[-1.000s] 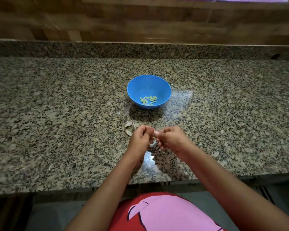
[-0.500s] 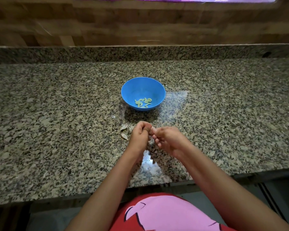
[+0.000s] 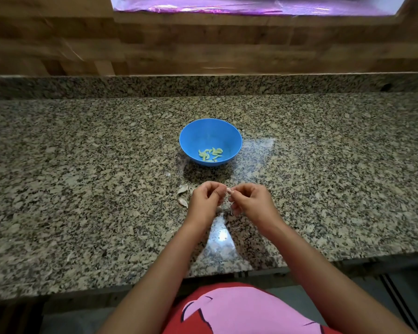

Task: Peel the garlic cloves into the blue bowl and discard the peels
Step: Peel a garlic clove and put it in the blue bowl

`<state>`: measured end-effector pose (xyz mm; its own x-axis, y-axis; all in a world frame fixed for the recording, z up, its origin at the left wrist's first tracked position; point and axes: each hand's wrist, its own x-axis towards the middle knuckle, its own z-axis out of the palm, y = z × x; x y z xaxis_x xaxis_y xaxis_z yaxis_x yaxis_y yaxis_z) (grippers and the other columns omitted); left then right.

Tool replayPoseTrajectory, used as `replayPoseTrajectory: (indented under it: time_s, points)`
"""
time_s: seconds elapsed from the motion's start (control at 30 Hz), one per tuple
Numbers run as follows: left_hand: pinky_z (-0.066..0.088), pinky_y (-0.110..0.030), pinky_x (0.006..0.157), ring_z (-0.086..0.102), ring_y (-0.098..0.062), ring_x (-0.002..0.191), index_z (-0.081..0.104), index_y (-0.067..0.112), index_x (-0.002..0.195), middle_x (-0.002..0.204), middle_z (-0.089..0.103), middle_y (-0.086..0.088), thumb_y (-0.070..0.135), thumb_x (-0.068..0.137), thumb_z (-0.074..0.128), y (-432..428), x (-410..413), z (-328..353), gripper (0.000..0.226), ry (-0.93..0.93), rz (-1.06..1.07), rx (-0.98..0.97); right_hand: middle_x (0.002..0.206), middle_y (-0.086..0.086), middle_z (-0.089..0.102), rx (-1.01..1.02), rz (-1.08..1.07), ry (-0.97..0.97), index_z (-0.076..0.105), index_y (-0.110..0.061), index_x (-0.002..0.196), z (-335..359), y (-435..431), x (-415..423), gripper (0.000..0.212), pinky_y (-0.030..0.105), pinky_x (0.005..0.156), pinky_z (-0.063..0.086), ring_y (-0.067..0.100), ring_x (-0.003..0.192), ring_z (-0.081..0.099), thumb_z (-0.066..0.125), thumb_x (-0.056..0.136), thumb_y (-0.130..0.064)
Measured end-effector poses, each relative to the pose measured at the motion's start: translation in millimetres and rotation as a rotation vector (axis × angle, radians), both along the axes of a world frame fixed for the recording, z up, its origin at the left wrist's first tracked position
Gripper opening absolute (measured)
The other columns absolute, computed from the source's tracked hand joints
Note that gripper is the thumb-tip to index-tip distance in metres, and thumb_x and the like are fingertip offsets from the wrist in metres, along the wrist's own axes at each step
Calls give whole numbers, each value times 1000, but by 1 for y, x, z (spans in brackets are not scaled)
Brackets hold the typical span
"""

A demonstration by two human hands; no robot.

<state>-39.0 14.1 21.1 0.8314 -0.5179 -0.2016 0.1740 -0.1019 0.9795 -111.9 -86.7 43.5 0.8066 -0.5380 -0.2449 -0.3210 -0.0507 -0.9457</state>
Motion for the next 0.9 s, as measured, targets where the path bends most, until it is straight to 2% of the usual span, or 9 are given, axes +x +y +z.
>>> replayPoseTrajectory:
  time_s: [0.1,0.2,0.33,0.37,0.5,0.63,0.73,0.83,0.9]
  points:
    - [52,-21,68,62,-10,75,66,16,87,81,68,3,17,87,65,8,5,3,1,-183,-90,135,67,7,62,-159,50,30,65,-4,87,3,-1,-1,9,21,50,48,11,54,57,58,91,-10]
    - [50,-22,71,62,-9,74,67,13,86,79,68,3,15,84,68,9,6,5,3,-304,-17,209,62,5,60,-274,64,45,63,-4,83,3,4,1,12,16,44,43,5,46,53,58,91,-10]
    - [50,-24,66,59,-8,67,67,13,82,73,65,6,14,84,68,6,0,7,2,-323,108,247,69,10,60,207,-53,8,62,2,87,1,9,6,13,30,53,47,15,53,55,54,93,-6]
    - [50,-24,65,59,-8,66,67,13,81,73,65,6,14,84,68,6,-1,6,3,-325,146,262,69,10,61,168,-72,2,62,0,86,-1,12,6,13,31,54,48,17,54,56,55,93,-7]
    - [56,-31,74,64,-15,74,67,13,80,78,69,-2,14,83,69,10,6,6,3,-122,117,164,69,4,62,-353,-13,-2,58,-18,75,1,19,0,17,35,60,56,20,62,62,58,92,-17]
    - [53,-20,71,64,-6,74,68,13,90,80,69,3,17,81,72,16,8,12,10,-193,-84,153,70,5,60,-229,97,52,61,-9,83,8,4,-2,14,22,51,51,12,57,56,57,93,-18]
    - [51,-18,66,61,-5,69,69,12,86,76,68,3,15,81,71,16,6,12,6,-118,-97,95,76,6,61,-256,203,74,63,-4,92,12,1,-2,18,20,53,47,7,56,55,57,93,-21]
    - [50,-19,64,59,-8,68,69,9,85,78,68,-2,9,85,66,15,5,13,3,16,-67,8,85,1,58,-758,313,51,61,-7,97,11,-4,-5,19,24,65,47,9,72,53,51,96,-23]
    - [51,-20,64,60,-8,69,68,8,87,81,68,-3,11,88,63,11,4,16,6,22,-58,4,89,2,56,-901,304,-10,58,-6,97,11,-5,-6,20,32,71,48,15,78,53,46,97,-22]
